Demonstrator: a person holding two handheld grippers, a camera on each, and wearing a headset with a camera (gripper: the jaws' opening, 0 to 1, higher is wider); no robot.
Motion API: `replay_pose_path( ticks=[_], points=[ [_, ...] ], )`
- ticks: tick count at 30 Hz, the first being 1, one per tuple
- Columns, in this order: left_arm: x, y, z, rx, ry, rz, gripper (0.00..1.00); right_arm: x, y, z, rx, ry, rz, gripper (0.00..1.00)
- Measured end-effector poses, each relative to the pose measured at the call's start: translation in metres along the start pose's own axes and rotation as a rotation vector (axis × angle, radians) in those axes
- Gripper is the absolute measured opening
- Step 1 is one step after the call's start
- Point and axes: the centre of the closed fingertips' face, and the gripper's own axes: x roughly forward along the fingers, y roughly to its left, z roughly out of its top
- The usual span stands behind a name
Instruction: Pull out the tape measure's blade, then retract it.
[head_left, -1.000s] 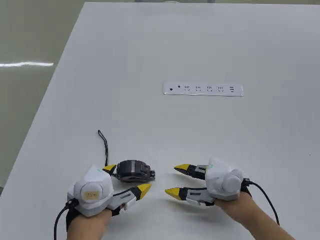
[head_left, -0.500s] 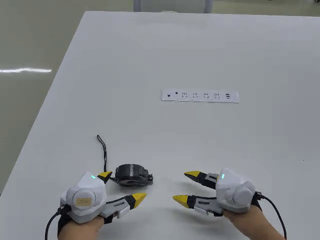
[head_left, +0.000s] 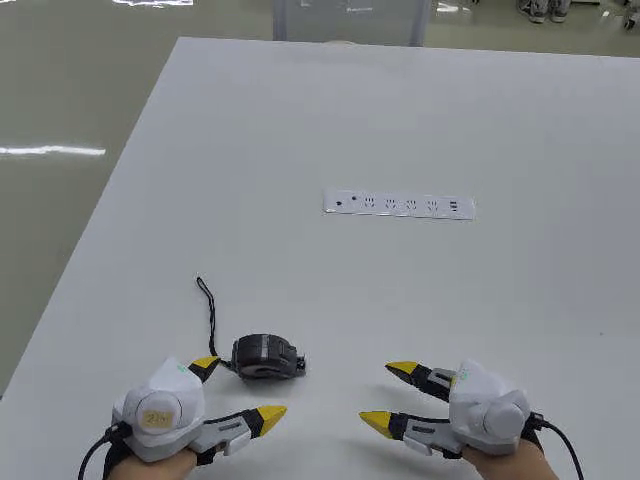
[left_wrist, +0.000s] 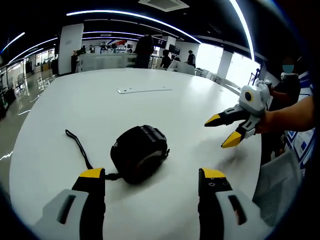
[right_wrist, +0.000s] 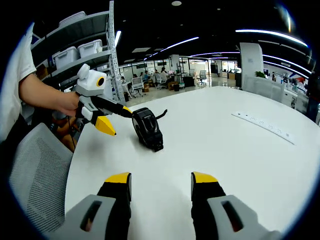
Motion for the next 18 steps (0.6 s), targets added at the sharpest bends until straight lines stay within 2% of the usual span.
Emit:
replay_pose_path(
  ticks=[9, 18],
  points=[
    [-0.006, -0.005, 0.0, 0.033, 0.007, -0.028, 0.74, -0.017, 0.0, -0.001, 0.031, -0.018, -0.042, 0.51],
    [-0.019, -0.008, -0.001, 0.03, -0.003, -0.039, 0.75, -0.038, -0.001, -0.001, 0.044, -0.028, -0.083, 0.54]
  ],
)
